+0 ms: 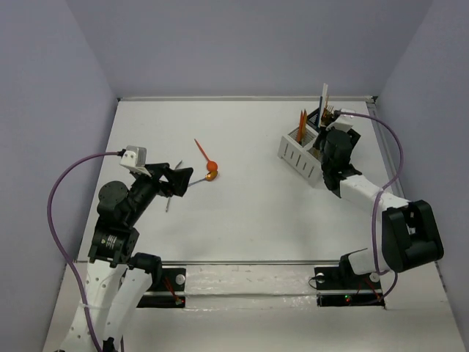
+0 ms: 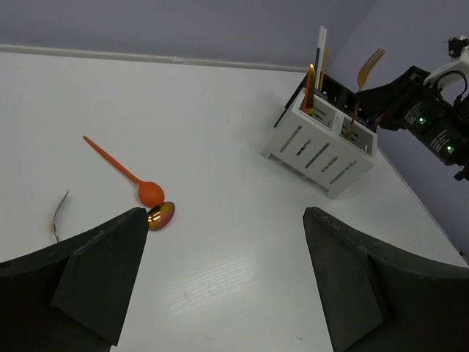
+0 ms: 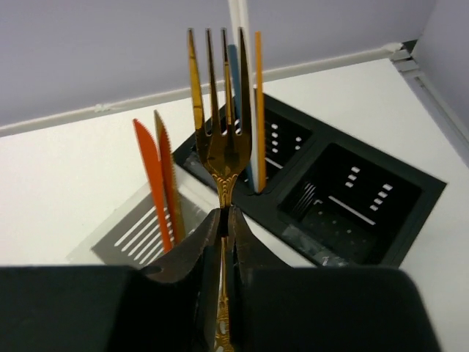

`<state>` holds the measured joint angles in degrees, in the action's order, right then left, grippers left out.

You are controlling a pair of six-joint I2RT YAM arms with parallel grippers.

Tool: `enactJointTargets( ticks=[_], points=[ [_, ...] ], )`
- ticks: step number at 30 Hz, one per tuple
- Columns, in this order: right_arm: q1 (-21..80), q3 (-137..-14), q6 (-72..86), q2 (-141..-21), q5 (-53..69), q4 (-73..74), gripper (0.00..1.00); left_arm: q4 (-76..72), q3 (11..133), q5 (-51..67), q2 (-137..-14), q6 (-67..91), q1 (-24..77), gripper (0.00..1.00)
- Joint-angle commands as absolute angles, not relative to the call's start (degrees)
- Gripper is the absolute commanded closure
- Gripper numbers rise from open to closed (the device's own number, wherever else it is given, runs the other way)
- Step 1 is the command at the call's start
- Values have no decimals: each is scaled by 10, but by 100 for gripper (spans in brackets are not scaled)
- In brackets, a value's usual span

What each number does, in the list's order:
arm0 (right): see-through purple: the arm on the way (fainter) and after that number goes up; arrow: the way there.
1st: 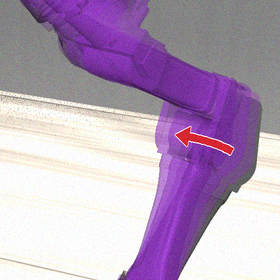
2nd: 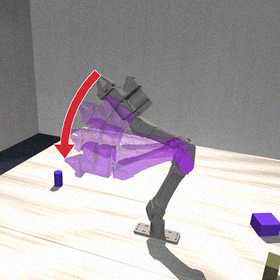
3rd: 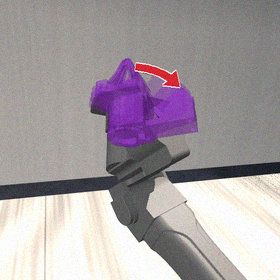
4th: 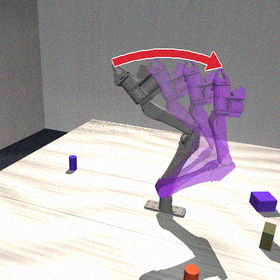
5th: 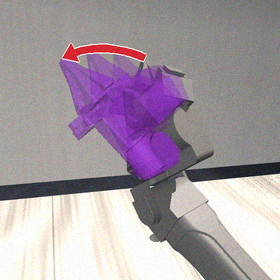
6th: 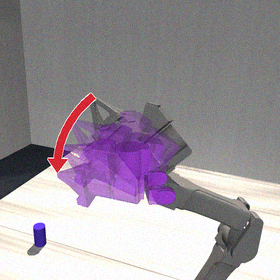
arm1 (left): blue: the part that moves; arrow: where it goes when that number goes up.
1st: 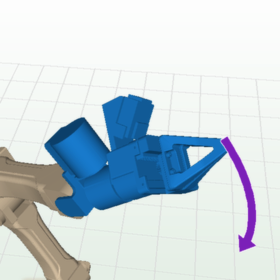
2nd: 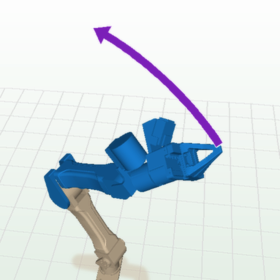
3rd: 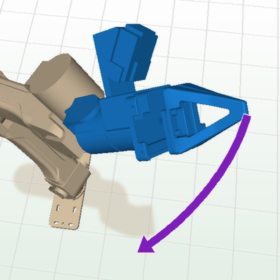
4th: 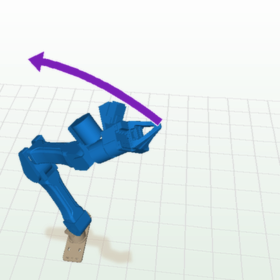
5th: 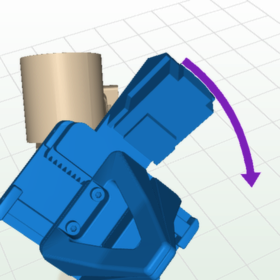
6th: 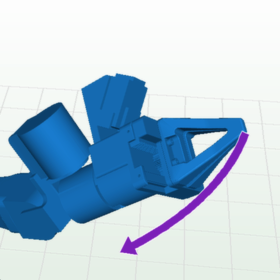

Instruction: Sort the eating utensils into containers

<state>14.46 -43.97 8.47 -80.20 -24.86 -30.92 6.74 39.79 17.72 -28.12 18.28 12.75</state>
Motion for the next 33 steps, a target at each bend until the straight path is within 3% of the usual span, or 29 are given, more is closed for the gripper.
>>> enactJointTargets(
  ticks=[1,4,6,11,22,26,30,33],
  points=[
    [168,-459,54,-808,-263,-331,67,43,410,174,-280,177,127,1],
    [178,-460,69,-794,-274,-309,40,43,410,172,-276,178,127,1],
    [184,-463,76,-781,-280,-289,35,43,410,173,-277,178,127,1],
    [206,-478,108,-744,-249,-239,37,40,412,178,-284,177,121,1],
    [382,-561,199,-831,-184,-171,66,40,412,171,-293,179,99,1],
    [465,-626,207,-915,-183,-156,71,43,415,160,-295,182,92,1],
    [533,-732,214,-1023,-196,-115,71,48,417,137,-292,184,86,1],
    [569,-837,218,-1090,-209,-75,60,54,423,121,-289,185,76,1]
  ],
)
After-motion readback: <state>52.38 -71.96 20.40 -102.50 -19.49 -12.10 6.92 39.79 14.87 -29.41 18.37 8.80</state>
